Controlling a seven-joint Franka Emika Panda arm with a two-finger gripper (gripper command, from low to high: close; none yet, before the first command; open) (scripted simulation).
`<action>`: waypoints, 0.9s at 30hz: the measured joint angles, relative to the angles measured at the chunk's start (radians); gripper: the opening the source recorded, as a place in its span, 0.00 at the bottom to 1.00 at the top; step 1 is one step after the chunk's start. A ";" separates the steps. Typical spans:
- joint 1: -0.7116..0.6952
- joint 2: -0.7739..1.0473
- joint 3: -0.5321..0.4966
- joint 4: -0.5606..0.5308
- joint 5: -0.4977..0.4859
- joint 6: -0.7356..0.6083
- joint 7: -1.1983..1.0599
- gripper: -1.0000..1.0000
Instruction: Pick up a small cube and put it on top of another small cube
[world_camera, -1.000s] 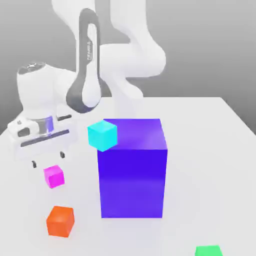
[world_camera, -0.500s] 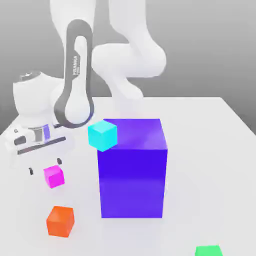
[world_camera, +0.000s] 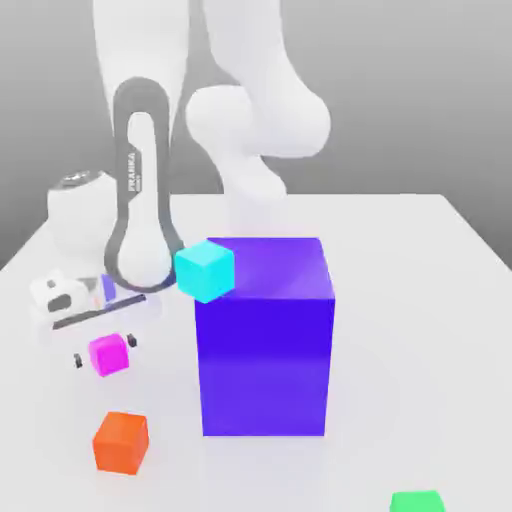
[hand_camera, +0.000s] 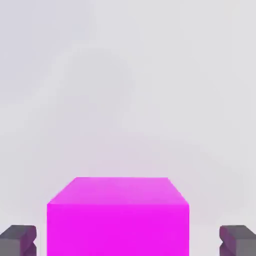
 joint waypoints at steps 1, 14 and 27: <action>0.000 0.000 0.000 0.000 0.000 -0.001 0.000 0.00; 0.196 -0.084 -0.267 -0.017 -0.251 -0.097 0.186 0.00; 0.356 -0.211 -0.526 -0.054 -0.637 -0.175 0.468 0.00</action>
